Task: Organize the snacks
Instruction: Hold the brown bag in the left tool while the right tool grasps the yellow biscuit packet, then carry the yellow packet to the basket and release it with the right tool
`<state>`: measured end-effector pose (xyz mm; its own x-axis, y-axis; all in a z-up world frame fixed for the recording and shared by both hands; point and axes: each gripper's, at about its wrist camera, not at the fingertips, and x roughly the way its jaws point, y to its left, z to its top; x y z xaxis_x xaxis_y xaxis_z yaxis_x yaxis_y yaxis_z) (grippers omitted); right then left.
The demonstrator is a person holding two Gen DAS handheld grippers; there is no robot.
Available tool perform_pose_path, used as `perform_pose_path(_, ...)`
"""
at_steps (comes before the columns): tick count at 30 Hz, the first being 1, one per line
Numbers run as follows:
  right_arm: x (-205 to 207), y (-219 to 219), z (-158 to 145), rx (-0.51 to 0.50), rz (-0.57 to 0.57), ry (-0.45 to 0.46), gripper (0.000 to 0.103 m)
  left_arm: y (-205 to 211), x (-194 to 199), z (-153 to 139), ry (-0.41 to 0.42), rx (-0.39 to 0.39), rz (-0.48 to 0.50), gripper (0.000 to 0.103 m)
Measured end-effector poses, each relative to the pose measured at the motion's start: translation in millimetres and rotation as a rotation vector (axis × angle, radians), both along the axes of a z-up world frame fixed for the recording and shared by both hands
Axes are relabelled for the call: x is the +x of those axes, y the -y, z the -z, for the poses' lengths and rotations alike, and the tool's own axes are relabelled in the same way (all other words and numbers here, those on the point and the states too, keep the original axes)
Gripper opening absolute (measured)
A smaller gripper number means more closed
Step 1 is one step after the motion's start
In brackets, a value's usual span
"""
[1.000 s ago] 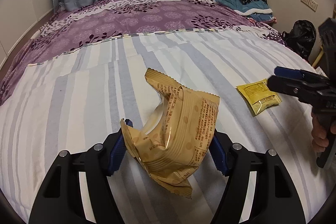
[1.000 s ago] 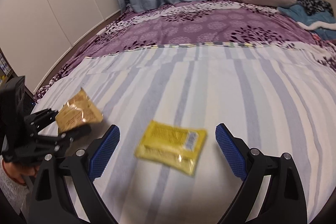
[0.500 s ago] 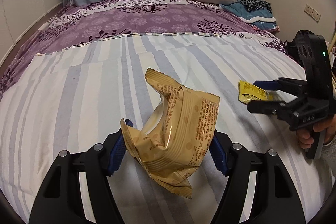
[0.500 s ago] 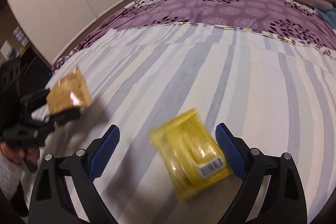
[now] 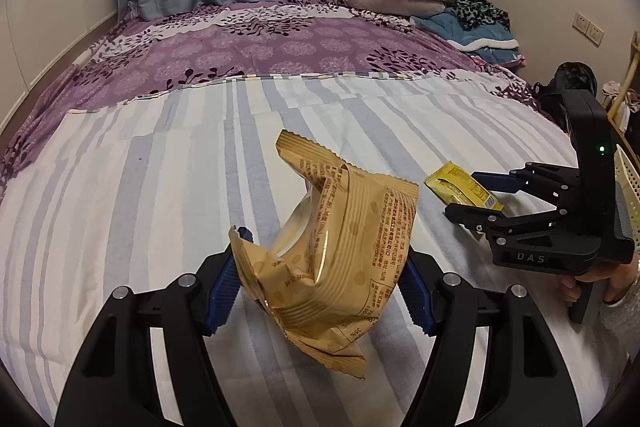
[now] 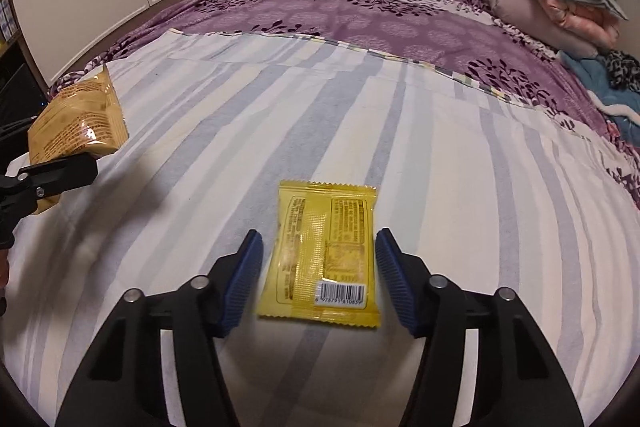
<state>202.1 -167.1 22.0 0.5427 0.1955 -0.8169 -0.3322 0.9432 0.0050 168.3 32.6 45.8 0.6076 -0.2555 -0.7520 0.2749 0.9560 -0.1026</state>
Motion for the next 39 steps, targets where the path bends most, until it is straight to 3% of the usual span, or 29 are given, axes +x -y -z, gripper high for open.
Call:
perform_pose_path(3, -1, 2, -1, -0.001, 0.019, 0.001, 0.048, -2, -1, -3, 0.005, -0.003, -0.004, 0.07)
perform_pose_path(13, -25, 20, -19, 0.032, 0.088, 0.02, 0.047, 3, -15, -15, 0.025, -0.009, 0.005, 0.07)
perform_pose_path(29, -122, 59, -82, 0.138, 0.151, 0.138, 0.047, 35, -76, -57, 0.113, 0.009, 0.058, 0.07)
perform_pose_path(39, -177, 94, -106, 0.192, 0.22, 0.202, 0.047, 64, -119, -71, 0.13, -0.001, 0.098, 0.07)
